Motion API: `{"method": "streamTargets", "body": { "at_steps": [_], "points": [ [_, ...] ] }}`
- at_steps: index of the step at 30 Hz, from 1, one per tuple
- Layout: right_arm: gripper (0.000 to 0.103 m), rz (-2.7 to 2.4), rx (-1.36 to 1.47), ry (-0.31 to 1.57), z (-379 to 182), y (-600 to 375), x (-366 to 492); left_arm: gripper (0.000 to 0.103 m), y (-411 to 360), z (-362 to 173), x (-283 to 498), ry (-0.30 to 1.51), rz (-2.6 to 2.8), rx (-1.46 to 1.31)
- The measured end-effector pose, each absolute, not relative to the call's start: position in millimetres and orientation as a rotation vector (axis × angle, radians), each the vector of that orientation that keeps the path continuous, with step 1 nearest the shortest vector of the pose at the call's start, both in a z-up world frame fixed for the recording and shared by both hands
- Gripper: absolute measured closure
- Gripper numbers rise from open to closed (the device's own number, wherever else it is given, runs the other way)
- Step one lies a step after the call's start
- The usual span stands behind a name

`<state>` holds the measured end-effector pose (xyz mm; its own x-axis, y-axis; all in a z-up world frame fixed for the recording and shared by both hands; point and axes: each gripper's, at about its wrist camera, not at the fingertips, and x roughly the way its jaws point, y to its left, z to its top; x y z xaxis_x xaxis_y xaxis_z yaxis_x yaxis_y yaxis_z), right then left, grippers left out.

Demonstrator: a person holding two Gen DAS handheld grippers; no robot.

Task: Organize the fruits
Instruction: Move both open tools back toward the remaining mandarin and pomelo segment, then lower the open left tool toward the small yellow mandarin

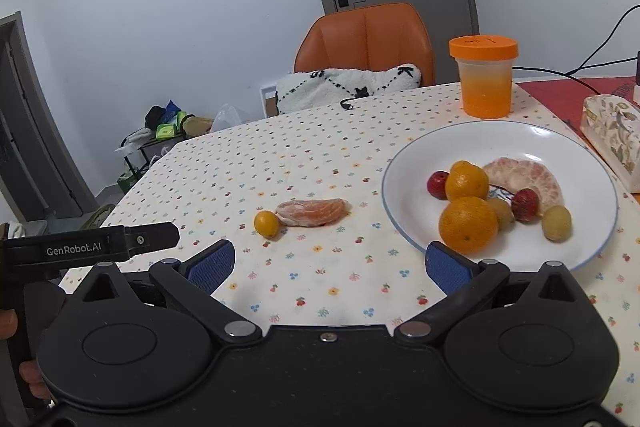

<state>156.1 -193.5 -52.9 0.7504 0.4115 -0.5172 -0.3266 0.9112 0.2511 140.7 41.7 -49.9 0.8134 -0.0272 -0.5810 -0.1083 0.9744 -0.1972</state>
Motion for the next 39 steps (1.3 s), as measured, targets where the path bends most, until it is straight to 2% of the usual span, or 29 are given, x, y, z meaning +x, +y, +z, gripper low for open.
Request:
{"method": "streamTargets", "body": {
  "at_steps": [7, 10, 14, 18, 20, 28, 30, 37, 39],
  "points": [
    [0.000, 0.445, 0.162, 0.606, -51.6, -187.4, 165.2, 0.006, 42.5, -50.6, 152.7, 0.620, 0.006, -0.265],
    [0.008, 0.462, 0.166, 0.613, -52.1, -185.6, 170.1, 0.009, 37.4, -52.8, 159.1, 0.623, -0.021, -0.267],
    [0.018, 0.483, 0.191, 0.636, -55.6, -184.4, 178.9, 0.021, 30.0, -57.6, 167.4, 0.632, -0.053, -0.260],
    [0.022, 0.485, 0.197, 0.645, -60.0, -181.6, 186.6, 0.037, 25.7, -63.7, 177.4, 0.653, -0.075, -0.268],
    [0.022, 0.479, 0.209, 0.648, -61.5, -182.0, 190.9, 0.040, 23.1, -65.8, 181.9, 0.659, -0.083, -0.268],
    [0.035, 0.475, 0.243, 0.675, -67.7, -183.9, 208.1, 0.055, 14.7, -72.2, 200.5, 0.678, -0.107, -0.270],
    [0.035, 0.476, 0.250, 0.676, -68.4, -184.6, 211.0, 0.061, 14.4, -74.1, 205.0, 0.685, -0.110, -0.276],
    [0.039, 0.484, 0.256, 0.691, -69.7, -183.0, 220.3, 0.064, 7.0, -81.0, 219.8, 0.702, -0.123, -0.276],
    [0.039, 0.482, 0.255, 0.694, -70.0, -181.7, 222.8, 0.077, 6.0, -84.6, 224.6, 0.716, -0.122, -0.278]
  ]
}}
